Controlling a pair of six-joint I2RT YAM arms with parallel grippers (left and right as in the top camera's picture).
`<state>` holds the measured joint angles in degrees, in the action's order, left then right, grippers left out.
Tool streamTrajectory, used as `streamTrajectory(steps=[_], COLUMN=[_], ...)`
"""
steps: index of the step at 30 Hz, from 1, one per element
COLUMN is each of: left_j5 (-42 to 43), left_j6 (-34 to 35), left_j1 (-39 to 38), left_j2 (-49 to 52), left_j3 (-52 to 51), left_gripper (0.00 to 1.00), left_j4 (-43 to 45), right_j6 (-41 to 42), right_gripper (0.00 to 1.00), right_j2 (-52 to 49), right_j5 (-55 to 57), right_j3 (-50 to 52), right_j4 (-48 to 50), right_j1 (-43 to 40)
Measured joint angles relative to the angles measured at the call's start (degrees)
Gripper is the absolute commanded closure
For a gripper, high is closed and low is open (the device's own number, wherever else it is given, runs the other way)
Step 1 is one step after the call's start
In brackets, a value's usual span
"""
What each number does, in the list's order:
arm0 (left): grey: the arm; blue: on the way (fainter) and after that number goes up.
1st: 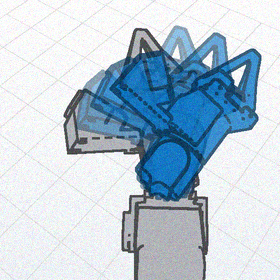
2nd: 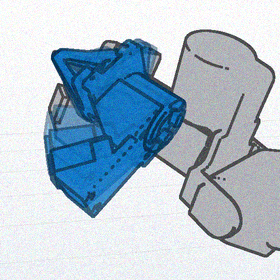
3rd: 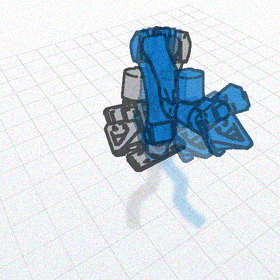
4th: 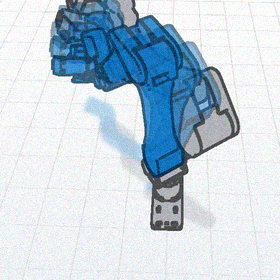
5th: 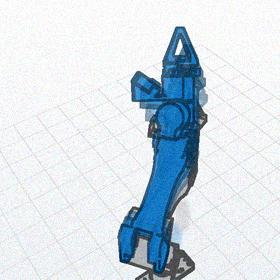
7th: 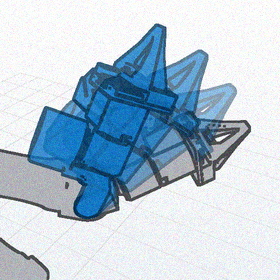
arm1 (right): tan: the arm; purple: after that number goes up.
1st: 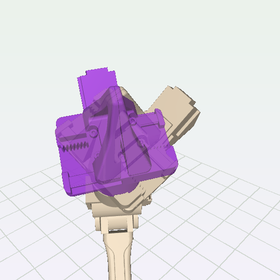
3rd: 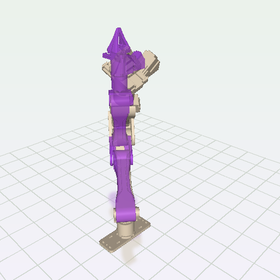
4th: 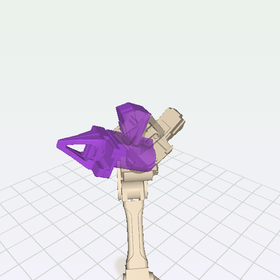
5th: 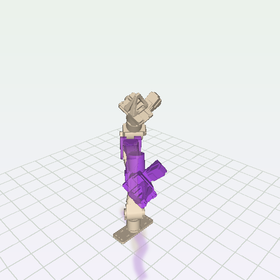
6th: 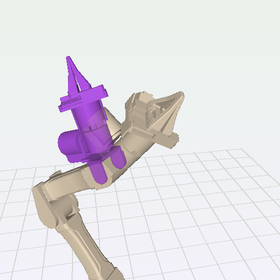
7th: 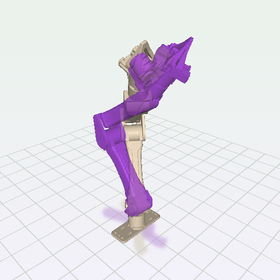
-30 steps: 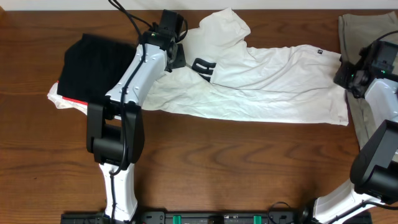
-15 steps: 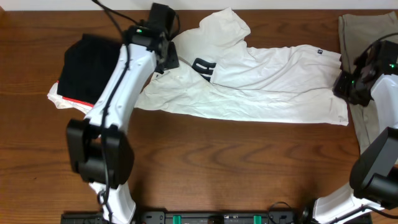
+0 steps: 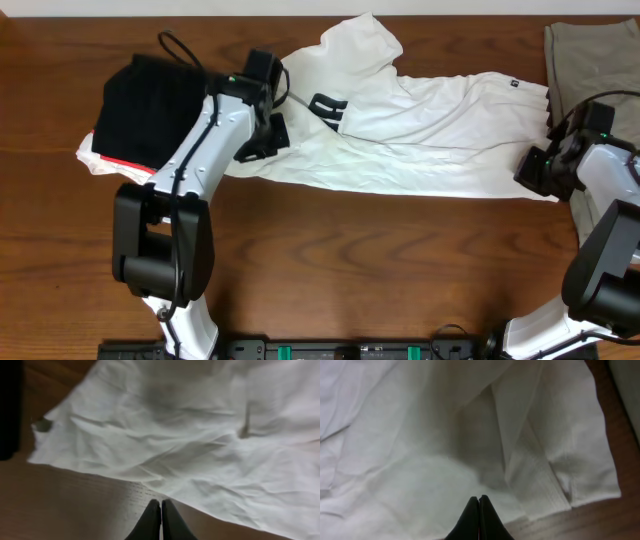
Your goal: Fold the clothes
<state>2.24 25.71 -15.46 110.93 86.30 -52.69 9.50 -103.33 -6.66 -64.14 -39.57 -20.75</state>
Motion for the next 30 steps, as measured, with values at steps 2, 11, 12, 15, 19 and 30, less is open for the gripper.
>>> streamTrajectory(steps=[2, 11, 12, 15, 19, 30], left_j5=[0.00, -1.73, -1.84, -2.08, -2.32, -2.62], left_j6=[0.00, 0.48, 0.63, 0.90, 1.33, 1.64], left_j1=[0.00, 0.09, 0.13, 0.70, 2.10, 4.55], left_j2=[0.00, 0.00, 0.00, 0.00, 0.02, 0.02], left_j3=[-1.68, -5.88, -6.19, -7.04, -8.63, -10.84], left_gripper=[0.94, 0.94, 0.94, 0.94, 0.94, 0.94], left_j4=[2.03, 5.42, 5.44, 6.40, 8.48, 10.34], right_j6=[-0.15, -0.59, -0.57, -0.57, -0.57, -0.55], right_gripper=[0.99, 0.99, 0.99, 0.99, 0.99, 0.99], right_j2=[0.00, 0.00, 0.00, 0.00, 0.00, -0.37], right_j5=[0.00, 5.31, 6.47, 8.28, 9.60, 12.59], right_j3=[0.63, 3.61, 3.74, 3.78, 3.78, 3.78], right_j4=[0.76, 1.92, 2.01, 2.64, 4.20, 5.38], right_j1=[0.02, 0.11, 0.11, 0.09, 0.09, 0.04])
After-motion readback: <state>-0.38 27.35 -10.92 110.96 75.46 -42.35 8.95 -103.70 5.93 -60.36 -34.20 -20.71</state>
